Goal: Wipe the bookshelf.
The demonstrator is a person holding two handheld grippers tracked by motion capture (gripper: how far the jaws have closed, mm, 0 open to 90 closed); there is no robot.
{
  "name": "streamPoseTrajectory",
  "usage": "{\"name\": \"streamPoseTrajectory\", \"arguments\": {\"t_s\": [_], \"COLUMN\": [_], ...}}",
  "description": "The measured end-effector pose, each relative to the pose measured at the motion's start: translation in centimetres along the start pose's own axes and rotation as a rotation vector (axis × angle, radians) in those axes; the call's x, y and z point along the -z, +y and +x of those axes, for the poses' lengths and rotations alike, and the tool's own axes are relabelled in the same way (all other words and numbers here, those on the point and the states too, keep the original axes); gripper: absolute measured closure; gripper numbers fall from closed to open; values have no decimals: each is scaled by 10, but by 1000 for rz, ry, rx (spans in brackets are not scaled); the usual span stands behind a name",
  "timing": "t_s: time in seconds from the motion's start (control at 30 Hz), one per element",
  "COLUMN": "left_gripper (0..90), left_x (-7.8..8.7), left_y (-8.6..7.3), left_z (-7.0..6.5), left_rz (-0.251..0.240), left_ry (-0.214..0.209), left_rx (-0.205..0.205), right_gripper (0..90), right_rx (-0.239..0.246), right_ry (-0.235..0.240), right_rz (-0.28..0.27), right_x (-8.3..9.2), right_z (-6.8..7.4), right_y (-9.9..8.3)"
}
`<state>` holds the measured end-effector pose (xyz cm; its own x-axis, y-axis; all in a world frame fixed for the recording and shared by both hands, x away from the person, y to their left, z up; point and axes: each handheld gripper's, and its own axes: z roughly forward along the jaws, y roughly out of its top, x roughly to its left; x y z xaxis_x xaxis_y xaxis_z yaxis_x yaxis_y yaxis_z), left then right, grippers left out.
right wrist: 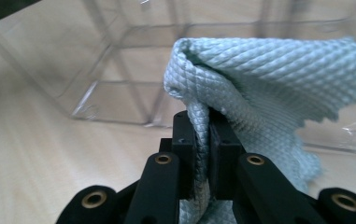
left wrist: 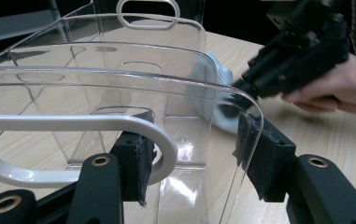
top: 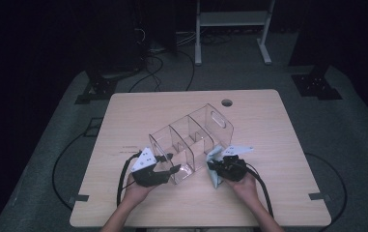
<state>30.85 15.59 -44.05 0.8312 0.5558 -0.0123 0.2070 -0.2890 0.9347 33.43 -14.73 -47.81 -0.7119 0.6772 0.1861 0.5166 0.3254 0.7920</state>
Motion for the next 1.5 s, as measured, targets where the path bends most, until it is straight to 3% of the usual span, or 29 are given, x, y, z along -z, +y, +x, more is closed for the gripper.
{"name": "streamPoseTrajectory", "arguments": {"t_s": [0.23, 0.37, 0.47, 0.6, 0.73, 0.8, 0.97, 1.03, 1.3, 1.5], "left_gripper": [468, 468, 468, 468, 468, 468, 468, 468, 467, 468], "left_x": [-2, -2, -3, -3, -3, -3, -4, -4, -4, -4], "left_y": [1, 0, 0, 0, 0, 0, 0, 0, 0, 0], "left_z": [-3, -2, -3, -4, -4, -3, -3, -4, -4, -4], "left_rz": [4, 1, -2, -1, 1, 0, -4, -3, 0, -2], "left_ry": [-5, -9, -9, -8, -6, -10, -9, -8, -8, -9], "left_rx": [-3, 1, 2, 2, 1, 2, 1, -2, -7, -7], "right_gripper": [825, 825, 826, 826, 826, 826, 826, 826, 826, 826], "right_rx": [53, 66, 79, 77, 72, 73, 90, 89, 64, 77], "right_ry": [58, 66, 65, 66, 61, 59, 58, 57, 59, 56], "right_rz": [63, 58, 20, 10, 68, 68, 2, -1, 58, -7], "right_x": [-23, -24, -16, -15, -28, -26, -11, -12, -25, -11], "right_z": [23, 31, 34, 34, 31, 31, 34, 34, 30, 31], "right_y": [-5, -2, 6, 6, -5, -2, 11, 10, -3, 9]}}
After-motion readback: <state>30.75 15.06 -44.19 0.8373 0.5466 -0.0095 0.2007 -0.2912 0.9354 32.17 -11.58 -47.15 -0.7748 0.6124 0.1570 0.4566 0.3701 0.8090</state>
